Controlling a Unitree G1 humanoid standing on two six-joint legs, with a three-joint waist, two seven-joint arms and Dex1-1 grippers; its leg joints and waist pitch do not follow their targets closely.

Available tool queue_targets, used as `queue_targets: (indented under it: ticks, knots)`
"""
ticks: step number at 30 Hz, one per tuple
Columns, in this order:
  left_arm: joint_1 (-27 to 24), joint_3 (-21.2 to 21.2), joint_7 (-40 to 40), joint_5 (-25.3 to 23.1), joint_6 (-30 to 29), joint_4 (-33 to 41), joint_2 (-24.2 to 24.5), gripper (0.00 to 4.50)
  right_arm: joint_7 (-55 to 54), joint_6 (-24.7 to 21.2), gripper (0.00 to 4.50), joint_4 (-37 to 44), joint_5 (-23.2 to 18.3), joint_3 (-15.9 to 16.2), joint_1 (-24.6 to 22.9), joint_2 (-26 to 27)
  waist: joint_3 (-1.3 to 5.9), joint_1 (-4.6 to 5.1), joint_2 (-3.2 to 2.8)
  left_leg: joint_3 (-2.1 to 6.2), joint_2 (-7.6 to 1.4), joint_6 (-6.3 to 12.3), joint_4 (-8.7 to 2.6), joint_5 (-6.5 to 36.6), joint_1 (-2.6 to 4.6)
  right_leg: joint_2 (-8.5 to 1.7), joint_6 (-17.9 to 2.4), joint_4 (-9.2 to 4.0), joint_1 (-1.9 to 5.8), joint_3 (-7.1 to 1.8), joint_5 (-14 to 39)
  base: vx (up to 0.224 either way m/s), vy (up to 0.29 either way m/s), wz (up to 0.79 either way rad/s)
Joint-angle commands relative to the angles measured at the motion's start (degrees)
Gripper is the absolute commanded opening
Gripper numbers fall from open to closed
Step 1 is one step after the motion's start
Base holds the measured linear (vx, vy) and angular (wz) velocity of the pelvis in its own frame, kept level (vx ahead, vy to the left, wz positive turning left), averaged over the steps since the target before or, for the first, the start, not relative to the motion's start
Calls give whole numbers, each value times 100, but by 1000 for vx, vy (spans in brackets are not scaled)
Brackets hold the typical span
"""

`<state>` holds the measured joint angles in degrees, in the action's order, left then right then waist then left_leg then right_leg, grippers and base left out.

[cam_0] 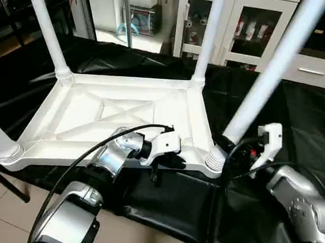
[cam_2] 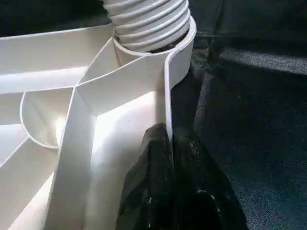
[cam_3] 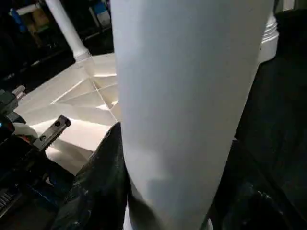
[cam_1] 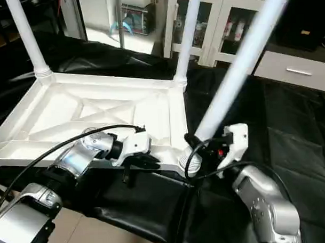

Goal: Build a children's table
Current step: Insert table leg to table base

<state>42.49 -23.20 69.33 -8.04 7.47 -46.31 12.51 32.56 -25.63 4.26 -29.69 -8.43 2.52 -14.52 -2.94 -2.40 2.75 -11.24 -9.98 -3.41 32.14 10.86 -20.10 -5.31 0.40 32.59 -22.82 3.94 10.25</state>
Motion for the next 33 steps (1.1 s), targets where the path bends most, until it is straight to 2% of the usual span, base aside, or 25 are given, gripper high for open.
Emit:
queue_targets:
  ticks: [1,2,4,5,6,7,8,10,12,14,15,17,19,22,25,26,27,28,31,32,33]
  knots:
    - [-3,285,-277,235,-68,-215,-62,0,-169,-89,186,-279,152,54,-344,20,104,30,48,271,-346,72,-462,2604,74,-463,-212,-721,6,-247,4147,0,0,0]
    - [10,295,-313,230,-60,-235,-68,0,-188,-24,186,-254,184,60,-408,43,121,21,46,266,-356,78,-475,2540,91,-465,-256,-713,18,-247,3961,0,0,0]
    - [38,316,-350,219,-43,-280,-74,0,-217,71,186,-241,240,75,-466,82,111,21,35,265,-374,102,-520,2437,49,-447,-348,-681,47,-259,3625,0,0,0]
    - [52,338,-404,217,-36,-305,-81,0,-241,157,186,-222,272,84,-527,127,106,20,33,258,-373,104,-517,2466,54,-446,-369,-684,32,-266,3595,0,0,0]
    - [71,357,-438,215,-36,-336,-87,0,-254,219,186,-211,291,92,-571,165,93,20,26,252,-367,91,-517,2611,78,-449,-383,-697,7,-271,3674,0,0,0]
    - [84,366,-442,215,-36,-358,-89,0,-255,249,186,-198,311,117,-614,184,90,25,28,261,-366,89,-520,2631,71,-454,-379,-696,17,-269,3714,0,0,0]
    - [88,368,-443,214,-36,-364,-90,0,-255,259,186,-194,316,124,-627,190,83,27,21,271,-365,84,-531,2664,53,-464,-343,-708,31,-264,3806,0,0,0]
    - [113,382,-454,194,-22,-420,-79,0,-244,405,186,-146,582,389,-798,126,63,24,11,282,-356,56,-525,2767,71,-472,-242,-745,8,-256,4037,0,0,0]
    - [116,386,-484,180,-17,-432,-68,0,-234,480,186,-123,645,468,-867,121,53,39,21,303,-349,56,-536,2816,55,-480,-184,-757,22,-245,4189,0,0,0]
    - [118,396,-500,178,-18,-444,-58,0,-243,527,186,-82,653,506,-932,141,31,70,7,339,-341,39,-532,2989,71,-497,-85,-813,11,-206,4510,0,0,0]
    - [122,402,-501,180,-19,-453,-54,0,-252,538,186,-61,648,517,-959,154,31,74,0,341,-341,40,-529,3008,85,-498,-85,-826,11,-194,4520,0,0,0]
    - [126,410,-504,183,-20,-462,-51,0,-258,555,186,-44,656,527,-984,172,31,81,0,350,-344,61,-557,2946,64,-501,-98,-838,50,-177,4401,0,0,0]
    - [139,434,-520,183,-42,-463,-27,0,-260,629,186,43,671,583,-1081,225,-2,90,-19,347,-353,47,-572,3075,106,-496,-134,-860,8,-173,4358,0,0,0]
    - [156,449,-508,178,-49,-471,-16,0,-248,608,186,88,748,687,-1109,163,-9,104,-24,358,-366,39,-607,3092,82,-491,-166,-843,47,-170,4206,0,0,0]
    - [143,421,-433,140,-26,-459,29,0,-69,259,186,210,1037,1143,-1038,-259,-45,102,-35,341,-353,39,-600,3172,125,-482,-144,-866,1,-191,4273,0,0,0]
    - [141,418,-431,139,-24,-457,30,0,-35,204,186,229,1059,1192,-1016,-313,-44,98,-30,336,-345,59,-589,3132,132,-493,-129,-875,-3,-198,4349,0,0,0]
    - [130,405,-424,133,-25,-438,34,0,159,-54,186,323,1142,1411,-878,-572,-39,104,17,335,-343,97,-585,3035,117,-494,-122,-866,17,-198,4371,0,0,0]
    - [130,405,-424,133,-25,-438,34,0,159,-54,186,323,1142,1411,-878,-572,-47,95,1,343,-345,102,-585,3016,115,-500,-114,-864,20,-195,4398,0,0,0]
    - [105,397,-423,130,-33,-399,44,0,339,-301,186,395,1187,1563,-659,-793,-38,86,20,323,-342,143,-563,2866,120,-516,-107,-882,5,-208,4467,0,0,0]
    - [86,386,-417,123,-37,-372,66,0,413,-468,186,412,1167,1620,-509,-884,-32,85,57,318,-337,156,-548,2833,136,-518,-99,-891,-10,-197,4518,0,0,0]
    - [53,383,-408,128,-47,-331,85,0,502,-708,186,423,1086,1728,-386,-1028,-22,96,86,338,-344,160,-559,2762,103,-529,-94,-873,36,-181,4518,0,0,0]
